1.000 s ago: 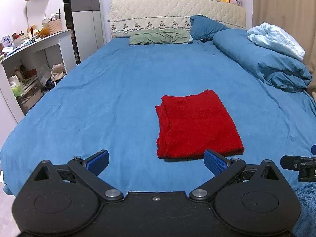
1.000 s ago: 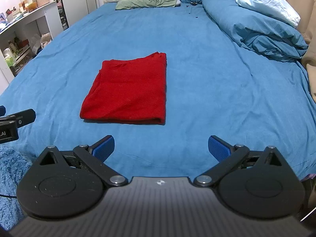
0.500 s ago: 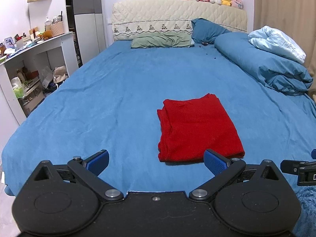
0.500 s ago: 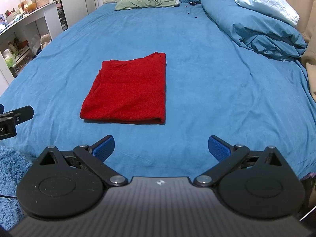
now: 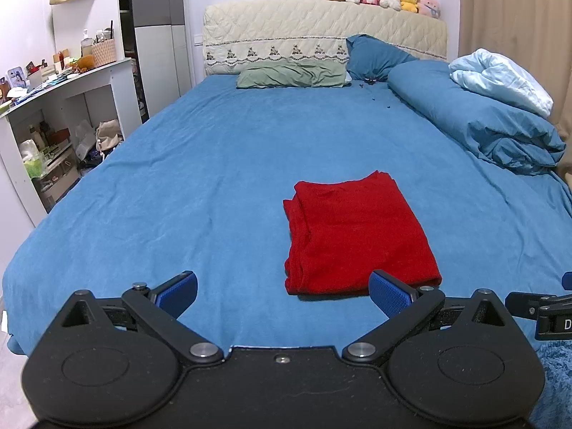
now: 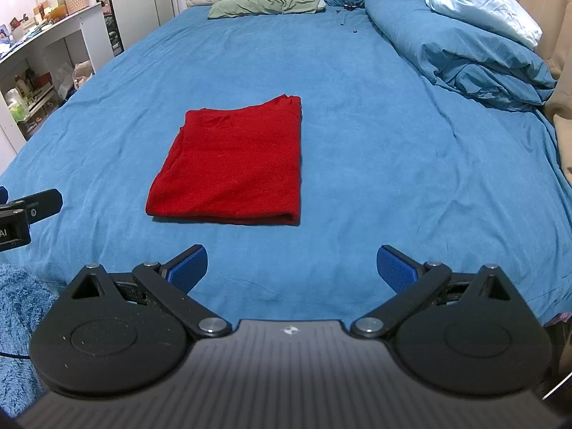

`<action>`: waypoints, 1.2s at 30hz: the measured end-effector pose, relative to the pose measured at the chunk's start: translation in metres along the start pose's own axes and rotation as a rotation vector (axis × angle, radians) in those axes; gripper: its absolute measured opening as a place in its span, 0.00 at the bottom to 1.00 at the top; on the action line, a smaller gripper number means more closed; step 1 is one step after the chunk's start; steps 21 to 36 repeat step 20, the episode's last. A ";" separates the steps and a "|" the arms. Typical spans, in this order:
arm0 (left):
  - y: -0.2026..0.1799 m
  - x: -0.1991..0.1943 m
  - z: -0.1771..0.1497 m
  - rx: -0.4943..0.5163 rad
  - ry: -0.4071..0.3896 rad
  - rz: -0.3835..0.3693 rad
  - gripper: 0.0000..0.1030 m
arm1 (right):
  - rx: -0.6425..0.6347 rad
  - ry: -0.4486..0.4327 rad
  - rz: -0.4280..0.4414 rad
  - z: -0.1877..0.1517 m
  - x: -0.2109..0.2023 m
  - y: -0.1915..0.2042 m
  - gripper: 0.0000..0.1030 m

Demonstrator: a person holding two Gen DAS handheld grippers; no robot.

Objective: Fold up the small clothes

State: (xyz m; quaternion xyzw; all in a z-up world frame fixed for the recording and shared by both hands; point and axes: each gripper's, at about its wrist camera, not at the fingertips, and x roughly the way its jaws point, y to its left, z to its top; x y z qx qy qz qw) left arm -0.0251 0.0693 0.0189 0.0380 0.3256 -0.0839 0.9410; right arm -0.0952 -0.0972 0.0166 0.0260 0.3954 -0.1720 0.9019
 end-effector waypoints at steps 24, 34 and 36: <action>-0.002 0.001 -0.001 0.003 -0.018 -0.023 1.00 | 0.002 0.003 0.003 0.001 -0.001 0.007 1.00; -0.002 0.001 -0.001 0.003 -0.018 -0.023 1.00 | 0.002 0.003 0.003 0.001 -0.001 0.007 1.00; -0.002 0.001 -0.001 0.003 -0.018 -0.023 1.00 | 0.002 0.003 0.003 0.001 -0.001 0.007 1.00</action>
